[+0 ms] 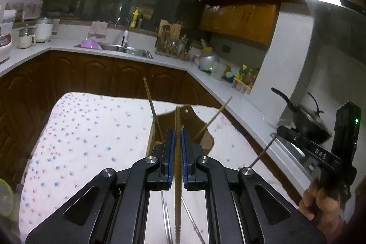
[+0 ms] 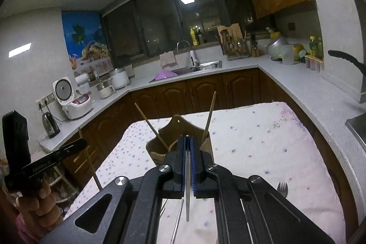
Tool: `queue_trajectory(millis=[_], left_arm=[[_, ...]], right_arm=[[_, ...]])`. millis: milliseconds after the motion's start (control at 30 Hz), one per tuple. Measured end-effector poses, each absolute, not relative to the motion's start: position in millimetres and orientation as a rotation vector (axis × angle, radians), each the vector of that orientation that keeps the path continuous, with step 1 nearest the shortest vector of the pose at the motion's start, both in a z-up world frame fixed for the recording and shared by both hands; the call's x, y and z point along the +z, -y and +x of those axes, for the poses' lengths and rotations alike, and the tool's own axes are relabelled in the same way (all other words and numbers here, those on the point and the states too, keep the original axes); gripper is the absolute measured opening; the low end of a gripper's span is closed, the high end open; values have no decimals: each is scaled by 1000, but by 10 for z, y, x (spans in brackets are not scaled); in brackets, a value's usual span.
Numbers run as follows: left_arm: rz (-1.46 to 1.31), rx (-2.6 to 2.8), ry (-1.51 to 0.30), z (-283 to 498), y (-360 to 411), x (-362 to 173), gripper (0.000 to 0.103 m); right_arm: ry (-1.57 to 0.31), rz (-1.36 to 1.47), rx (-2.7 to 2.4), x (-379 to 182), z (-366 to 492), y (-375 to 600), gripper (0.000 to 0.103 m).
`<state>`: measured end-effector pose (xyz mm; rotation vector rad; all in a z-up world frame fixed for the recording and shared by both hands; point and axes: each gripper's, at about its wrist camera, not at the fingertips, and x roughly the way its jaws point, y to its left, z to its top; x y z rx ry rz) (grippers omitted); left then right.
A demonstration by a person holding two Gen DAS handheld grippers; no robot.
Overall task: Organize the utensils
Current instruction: 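Lift both held chopsticks and carry them above the wooden holder, then lower the chopsticks into the holder and open both tools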
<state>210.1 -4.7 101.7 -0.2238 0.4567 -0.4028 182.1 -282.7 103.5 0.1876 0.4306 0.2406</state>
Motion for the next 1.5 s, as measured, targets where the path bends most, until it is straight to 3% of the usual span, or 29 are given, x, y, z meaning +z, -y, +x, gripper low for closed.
queue_trajectory(millis=[767,1500], left_arm=[[-303,-277,-151,2967,25,1694,5],[-239,-196,-233,3397,254,748,5]], right_arm=[[-262,204,198,1605,2567,2861,4],[-389,215,148,766,2957,2826,4]])
